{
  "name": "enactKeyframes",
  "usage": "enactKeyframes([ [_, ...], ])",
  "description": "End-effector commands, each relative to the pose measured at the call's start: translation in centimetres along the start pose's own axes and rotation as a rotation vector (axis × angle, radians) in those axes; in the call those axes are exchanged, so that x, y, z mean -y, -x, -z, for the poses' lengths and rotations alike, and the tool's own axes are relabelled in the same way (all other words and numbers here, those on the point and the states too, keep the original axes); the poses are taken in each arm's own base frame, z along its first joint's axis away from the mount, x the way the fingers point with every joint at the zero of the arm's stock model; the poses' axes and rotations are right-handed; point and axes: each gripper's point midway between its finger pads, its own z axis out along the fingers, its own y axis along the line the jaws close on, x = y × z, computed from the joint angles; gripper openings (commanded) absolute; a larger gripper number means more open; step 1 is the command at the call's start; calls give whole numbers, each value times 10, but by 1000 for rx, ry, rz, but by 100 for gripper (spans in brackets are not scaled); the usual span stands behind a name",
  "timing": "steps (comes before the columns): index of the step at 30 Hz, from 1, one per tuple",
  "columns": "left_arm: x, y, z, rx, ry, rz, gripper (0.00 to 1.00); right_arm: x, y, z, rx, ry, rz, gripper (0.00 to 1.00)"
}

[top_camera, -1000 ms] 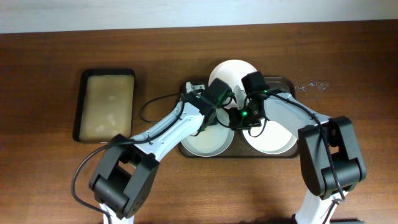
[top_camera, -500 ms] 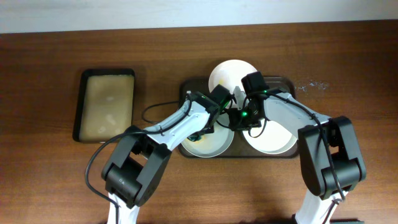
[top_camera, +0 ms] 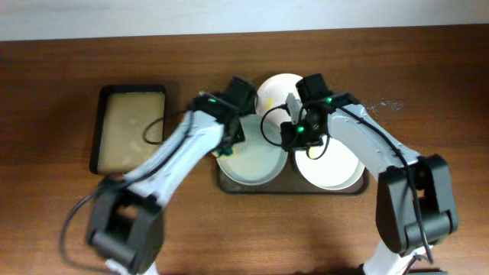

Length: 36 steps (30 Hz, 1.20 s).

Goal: Clean dirty plates on tray and stack at the side
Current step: 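Lift the light blue plate with the right gripper and place it right of tray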

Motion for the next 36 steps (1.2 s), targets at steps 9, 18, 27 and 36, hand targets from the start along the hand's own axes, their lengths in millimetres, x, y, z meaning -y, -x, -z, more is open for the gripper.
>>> enactKeyframes([
  [9, -37, 29, 67, -4, -204, 42, 0, 27, 24, 108, 112, -490, 72, 4],
  [18, -102, 47, 57, -36, -123, 131, 0, -11, 35, 167, 280, -1071, 356, 4],
  [27, -127, 47, 55, -57, -83, 136, 0, -80, 42, 215, 493, -1442, 601, 4],
  [36, -128, 45, 55, -65, -74, 132, 0, -89, 43, 216, 531, -1440, 601, 4],
])
